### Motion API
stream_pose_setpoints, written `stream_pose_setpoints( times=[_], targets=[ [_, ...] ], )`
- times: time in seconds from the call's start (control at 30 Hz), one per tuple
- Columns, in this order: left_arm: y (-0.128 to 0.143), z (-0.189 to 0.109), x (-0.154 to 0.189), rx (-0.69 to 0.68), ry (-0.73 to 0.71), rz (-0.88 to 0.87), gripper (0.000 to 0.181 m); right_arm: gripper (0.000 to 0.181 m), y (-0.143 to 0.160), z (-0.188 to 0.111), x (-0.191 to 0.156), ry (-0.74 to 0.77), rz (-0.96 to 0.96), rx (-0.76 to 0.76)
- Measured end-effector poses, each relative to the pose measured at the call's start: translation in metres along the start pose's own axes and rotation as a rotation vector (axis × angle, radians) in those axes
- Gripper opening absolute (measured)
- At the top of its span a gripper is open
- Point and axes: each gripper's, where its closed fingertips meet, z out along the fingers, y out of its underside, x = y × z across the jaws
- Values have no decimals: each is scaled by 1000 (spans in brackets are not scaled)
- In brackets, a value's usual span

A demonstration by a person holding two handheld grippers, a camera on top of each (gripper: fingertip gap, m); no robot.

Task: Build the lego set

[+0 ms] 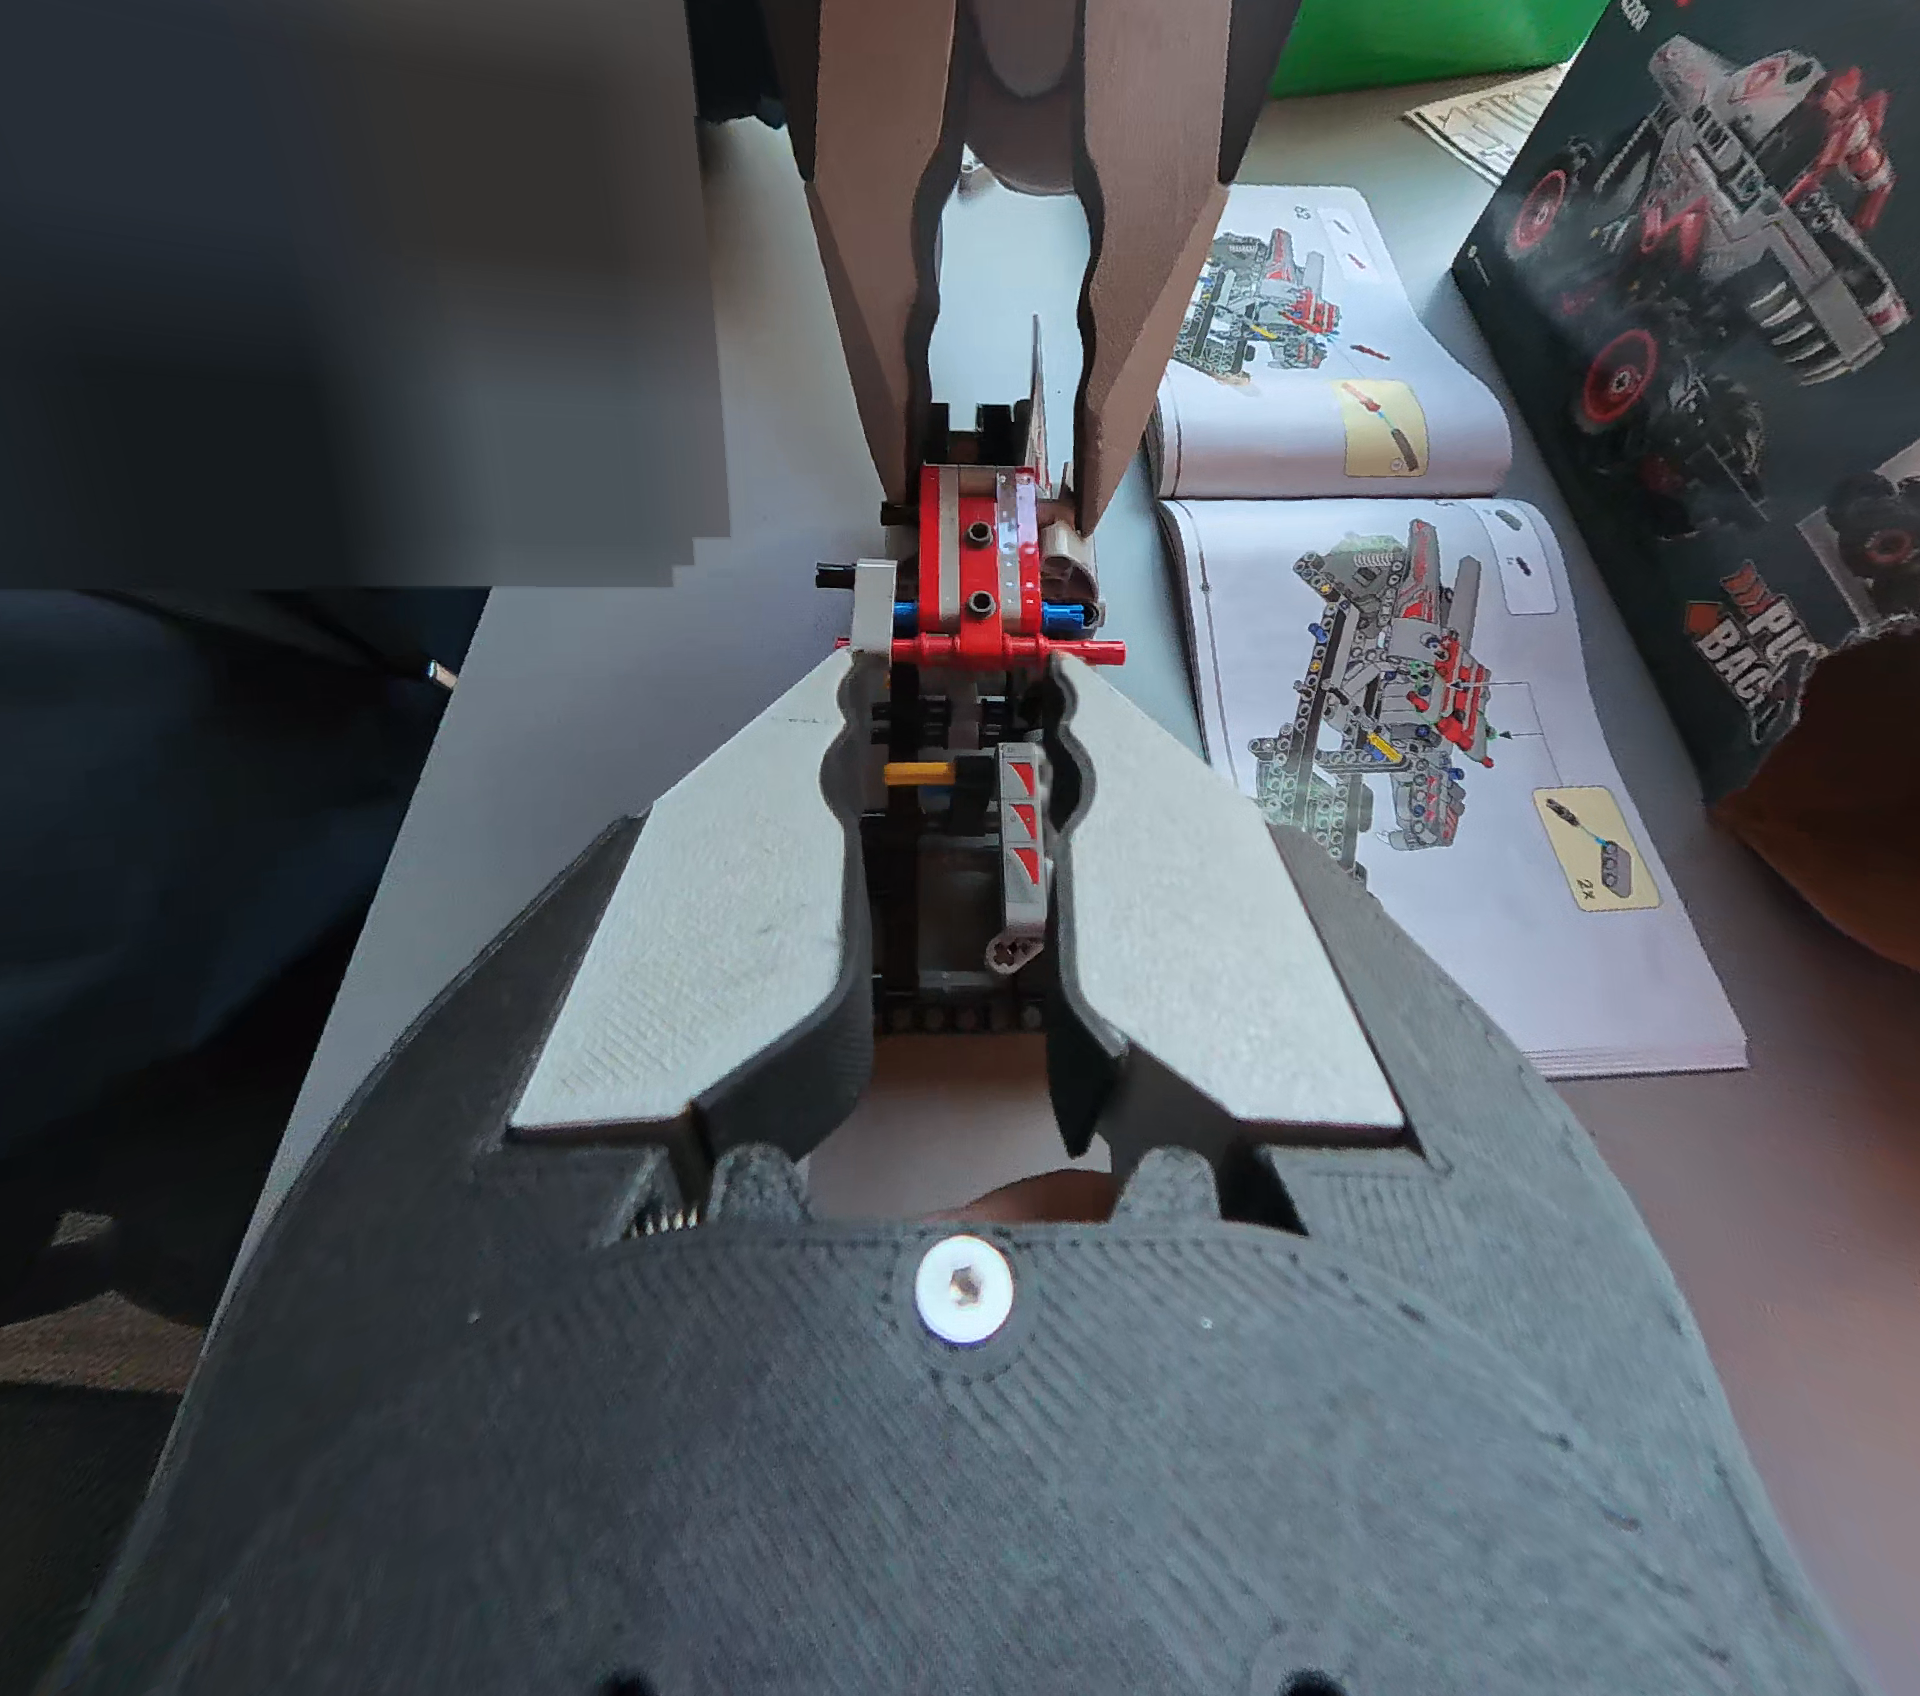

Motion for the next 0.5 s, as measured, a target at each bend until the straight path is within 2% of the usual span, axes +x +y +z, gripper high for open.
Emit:
stream_pose_setpoints(
  times=[0.07,0.13,0.27,0.5],
  targets=[
    [0,0,0,1,-2,-1,32,27,-2,0,1,10,-16,16],
    [0,0,0,2,-2,0,32,15,-3,1,0,15,-32,20],
    [0,0,0,2,-2,-3,32,32,-3,1,0,21,-19,22],
    [0,0,0,0,-1,-4,32,32,1,3,-2,12,-32,4]
  ],
)
